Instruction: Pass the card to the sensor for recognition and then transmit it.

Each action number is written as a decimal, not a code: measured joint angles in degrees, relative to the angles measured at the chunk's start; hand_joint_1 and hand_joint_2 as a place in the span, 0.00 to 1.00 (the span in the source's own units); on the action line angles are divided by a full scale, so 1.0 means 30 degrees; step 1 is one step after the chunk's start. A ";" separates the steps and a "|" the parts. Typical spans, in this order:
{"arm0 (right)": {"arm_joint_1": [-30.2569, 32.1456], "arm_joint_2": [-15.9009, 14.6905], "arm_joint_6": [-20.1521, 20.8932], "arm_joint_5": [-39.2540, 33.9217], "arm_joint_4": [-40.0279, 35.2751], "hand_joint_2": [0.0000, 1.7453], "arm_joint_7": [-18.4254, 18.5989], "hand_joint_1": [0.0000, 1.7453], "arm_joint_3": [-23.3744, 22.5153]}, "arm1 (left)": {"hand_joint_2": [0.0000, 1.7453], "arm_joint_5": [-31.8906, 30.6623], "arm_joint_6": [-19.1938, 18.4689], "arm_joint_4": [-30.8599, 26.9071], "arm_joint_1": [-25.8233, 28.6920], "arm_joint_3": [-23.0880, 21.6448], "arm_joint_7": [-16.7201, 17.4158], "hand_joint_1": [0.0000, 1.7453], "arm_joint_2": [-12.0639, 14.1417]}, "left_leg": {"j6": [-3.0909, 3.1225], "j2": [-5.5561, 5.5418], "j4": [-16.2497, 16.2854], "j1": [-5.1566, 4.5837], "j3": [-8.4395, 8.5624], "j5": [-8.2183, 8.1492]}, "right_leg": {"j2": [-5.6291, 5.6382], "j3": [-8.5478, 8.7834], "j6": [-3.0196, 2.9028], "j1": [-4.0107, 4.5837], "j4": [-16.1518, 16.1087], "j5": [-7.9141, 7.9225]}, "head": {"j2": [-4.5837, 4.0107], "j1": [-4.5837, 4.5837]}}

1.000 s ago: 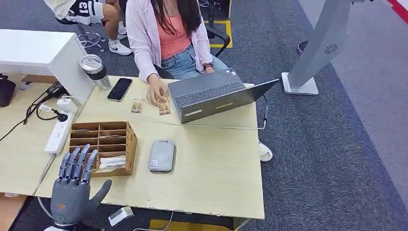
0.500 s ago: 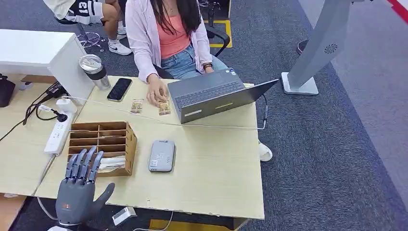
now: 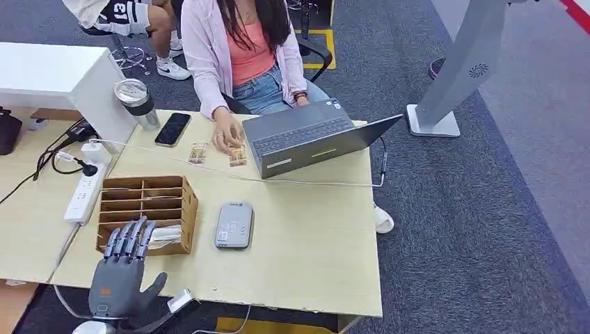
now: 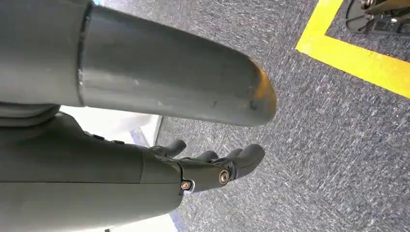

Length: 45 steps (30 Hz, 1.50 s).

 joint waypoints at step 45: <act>-0.0001 0.0000 0.0386 0.0686 -0.0007 0.00 0.0014 0.00 -0.0080 | 1.00 0.0357 -0.1699 0.1487 -0.1168 0.0029 0.1217 0.00 0.0168 | -0.0002 -0.0002 0.0000 -0.0001 -0.0001 0.0002 | -0.0001 0.0039 -0.0001 0.0003 0.0003 0.0001 | 0.0000 0.0007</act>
